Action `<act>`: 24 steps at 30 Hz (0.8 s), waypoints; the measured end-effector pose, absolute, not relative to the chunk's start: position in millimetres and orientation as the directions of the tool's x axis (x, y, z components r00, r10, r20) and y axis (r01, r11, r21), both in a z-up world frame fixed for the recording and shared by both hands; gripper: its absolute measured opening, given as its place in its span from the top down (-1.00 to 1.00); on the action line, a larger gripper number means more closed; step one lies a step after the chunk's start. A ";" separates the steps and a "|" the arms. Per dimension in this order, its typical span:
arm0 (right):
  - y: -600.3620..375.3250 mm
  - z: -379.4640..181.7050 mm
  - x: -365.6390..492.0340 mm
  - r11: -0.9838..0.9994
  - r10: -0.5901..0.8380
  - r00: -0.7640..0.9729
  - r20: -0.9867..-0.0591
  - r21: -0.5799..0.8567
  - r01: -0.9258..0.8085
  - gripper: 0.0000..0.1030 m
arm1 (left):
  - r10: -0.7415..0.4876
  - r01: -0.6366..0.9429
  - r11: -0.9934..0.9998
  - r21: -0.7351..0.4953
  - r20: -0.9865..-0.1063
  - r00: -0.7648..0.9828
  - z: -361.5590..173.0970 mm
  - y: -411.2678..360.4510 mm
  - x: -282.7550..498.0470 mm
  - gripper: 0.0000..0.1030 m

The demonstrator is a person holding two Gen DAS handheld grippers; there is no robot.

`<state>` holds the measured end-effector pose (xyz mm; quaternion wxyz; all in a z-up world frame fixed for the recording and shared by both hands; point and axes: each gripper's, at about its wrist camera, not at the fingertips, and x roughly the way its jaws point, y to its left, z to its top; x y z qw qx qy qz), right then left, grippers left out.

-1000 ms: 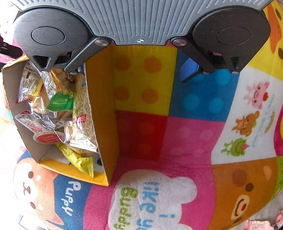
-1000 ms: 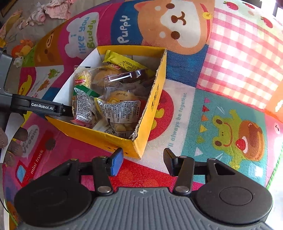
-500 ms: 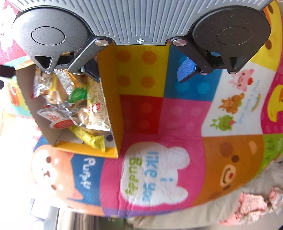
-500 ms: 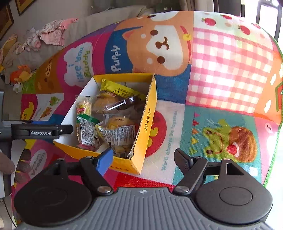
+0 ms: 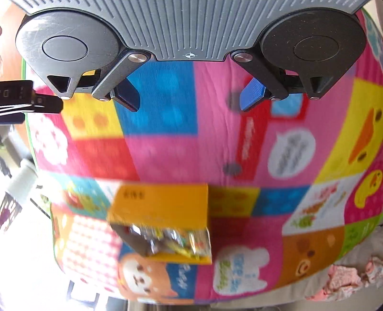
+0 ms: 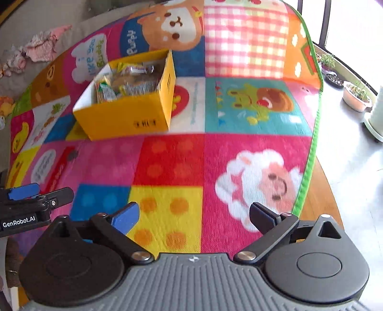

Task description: Organize objects

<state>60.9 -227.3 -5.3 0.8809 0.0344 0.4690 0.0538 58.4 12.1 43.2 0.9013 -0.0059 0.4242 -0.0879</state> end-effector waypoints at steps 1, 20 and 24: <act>-225.5 -12.0 56.0 0.993 0.122 0.545 -0.830 0.100 -0.069 -0.97 | -0.154 0.152 0.986 -0.075 -0.770 0.619 37.3 9.2 52.7 -0.82; -221.3 -51.9 13.2 0.987 0.076 0.746 -0.661 -0.054 -0.148 -1.00 | -0.089 0.117 0.993 0.002 -0.644 0.760 3.4 -11.2 10.4 -0.93; -236.9 -53.5 25.1 0.985 0.147 0.690 -0.709 0.042 -0.167 -1.00 | -0.084 0.104 0.995 -0.008 -0.650 0.756 2.9 -13.2 13.3 -0.95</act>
